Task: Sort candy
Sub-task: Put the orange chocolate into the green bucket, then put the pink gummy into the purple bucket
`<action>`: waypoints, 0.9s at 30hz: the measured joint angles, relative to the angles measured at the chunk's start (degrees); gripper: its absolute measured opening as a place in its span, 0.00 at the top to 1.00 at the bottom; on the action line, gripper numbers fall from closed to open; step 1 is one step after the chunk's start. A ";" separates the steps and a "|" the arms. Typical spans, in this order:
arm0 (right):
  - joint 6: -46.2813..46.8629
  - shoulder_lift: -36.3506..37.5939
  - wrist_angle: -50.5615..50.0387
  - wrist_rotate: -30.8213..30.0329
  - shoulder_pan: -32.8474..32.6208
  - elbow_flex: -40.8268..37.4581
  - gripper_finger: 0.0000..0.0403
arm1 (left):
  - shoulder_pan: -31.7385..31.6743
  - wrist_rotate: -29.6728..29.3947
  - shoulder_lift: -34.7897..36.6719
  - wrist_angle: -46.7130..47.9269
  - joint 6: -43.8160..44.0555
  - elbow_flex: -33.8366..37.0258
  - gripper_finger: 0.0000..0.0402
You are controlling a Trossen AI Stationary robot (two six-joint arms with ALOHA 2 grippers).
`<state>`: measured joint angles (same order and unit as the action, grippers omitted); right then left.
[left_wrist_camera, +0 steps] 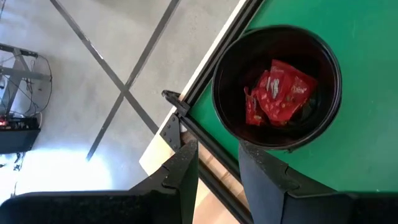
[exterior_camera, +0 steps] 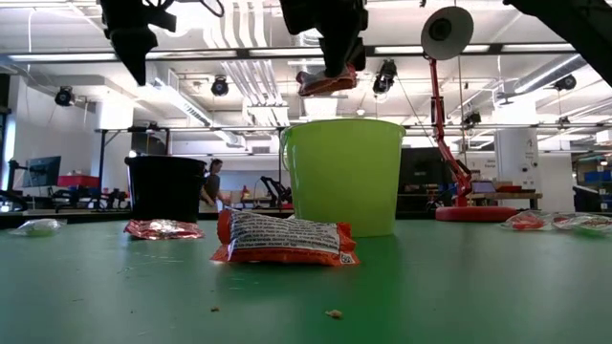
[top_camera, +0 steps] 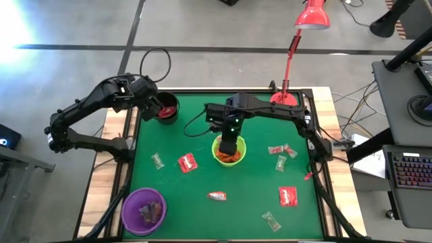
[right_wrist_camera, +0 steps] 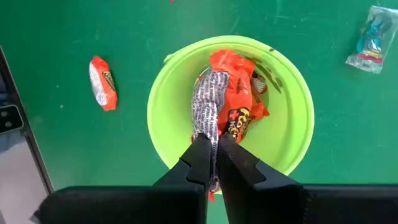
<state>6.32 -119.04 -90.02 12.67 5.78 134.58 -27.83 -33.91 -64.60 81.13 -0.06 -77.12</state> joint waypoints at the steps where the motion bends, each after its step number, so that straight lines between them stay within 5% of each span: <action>1: -0.55 0.00 0.00 0.23 -0.27 0.00 0.94 | 0.00 0.00 0.00 0.20 0.31 0.00 0.76; 8: -3.51 -0.02 0.00 1.40 -2.06 0.00 0.77 | 0.00 0.87 0.00 1.65 0.79 0.00 0.76; 13: 4.76 -0.02 0.00 -5.37 -2.54 0.00 0.68 | -0.02 6.19 0.04 1.70 0.81 0.00 0.76; 27: 19.99 3.48 0.08 -14.59 -8.67 -1.17 0.64 | -0.02 12.58 0.44 1.21 2.14 0.00 0.76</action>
<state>26.31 -115.56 -89.93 -1.92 -2.89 133.42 -27.86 -21.33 -64.16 82.35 2.08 -77.12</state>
